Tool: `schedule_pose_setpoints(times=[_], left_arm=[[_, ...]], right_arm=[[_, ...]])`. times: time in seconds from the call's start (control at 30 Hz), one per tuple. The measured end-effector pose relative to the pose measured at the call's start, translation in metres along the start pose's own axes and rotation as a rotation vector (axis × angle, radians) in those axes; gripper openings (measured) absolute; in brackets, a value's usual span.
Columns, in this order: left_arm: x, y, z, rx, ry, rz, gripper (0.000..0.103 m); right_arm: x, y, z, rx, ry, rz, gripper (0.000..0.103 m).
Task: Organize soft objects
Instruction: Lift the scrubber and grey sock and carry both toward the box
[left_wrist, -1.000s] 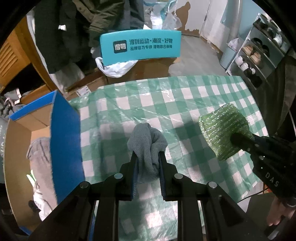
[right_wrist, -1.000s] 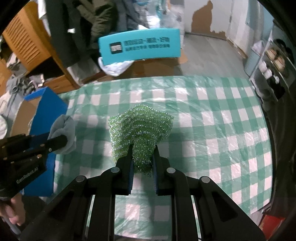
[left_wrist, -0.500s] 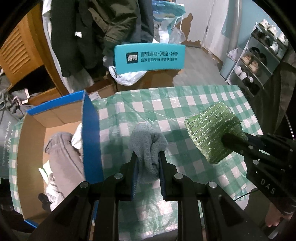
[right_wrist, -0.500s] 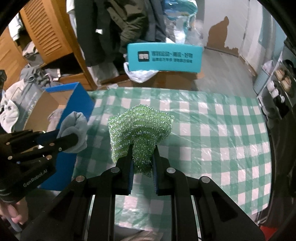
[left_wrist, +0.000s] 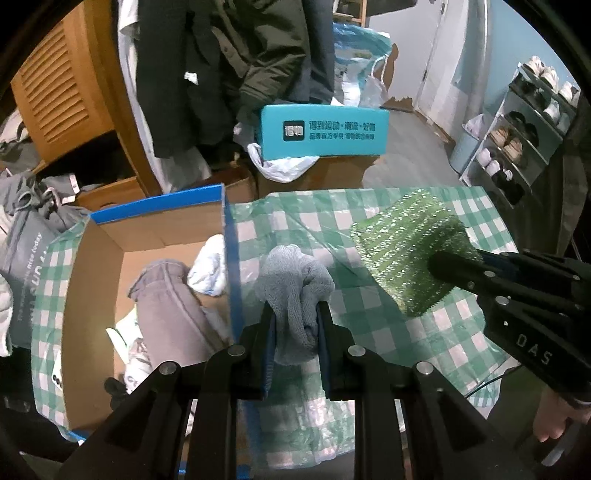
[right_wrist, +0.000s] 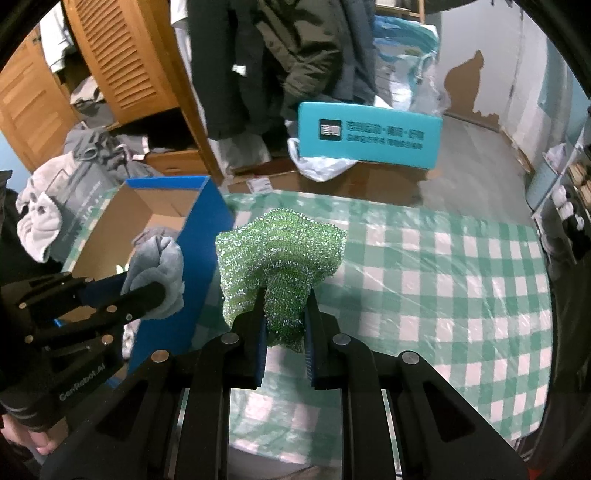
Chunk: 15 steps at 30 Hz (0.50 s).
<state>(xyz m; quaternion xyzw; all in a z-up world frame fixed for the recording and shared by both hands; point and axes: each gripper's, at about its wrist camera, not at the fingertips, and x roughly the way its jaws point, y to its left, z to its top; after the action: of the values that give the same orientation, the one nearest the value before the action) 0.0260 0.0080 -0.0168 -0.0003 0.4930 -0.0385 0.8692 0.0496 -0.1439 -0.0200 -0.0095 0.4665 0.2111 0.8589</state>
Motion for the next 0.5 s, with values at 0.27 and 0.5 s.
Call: schedule_pose_setpoints(times=[0.27, 0.5], left_arm=[[-0.016, 0.025, -0.005, -0.028, -0.033, 0.022, 0.020], [-0.020, 0.052, -0.008, -0.083, -0.041, 0.037, 0.020]], right_arm=[[0.008, 0.029, 0.012, -0.034, 0.007, 0.044, 0.014], [0.015, 0.059, 0.020, -0.071, 0.015, 0.076, 0.014]])
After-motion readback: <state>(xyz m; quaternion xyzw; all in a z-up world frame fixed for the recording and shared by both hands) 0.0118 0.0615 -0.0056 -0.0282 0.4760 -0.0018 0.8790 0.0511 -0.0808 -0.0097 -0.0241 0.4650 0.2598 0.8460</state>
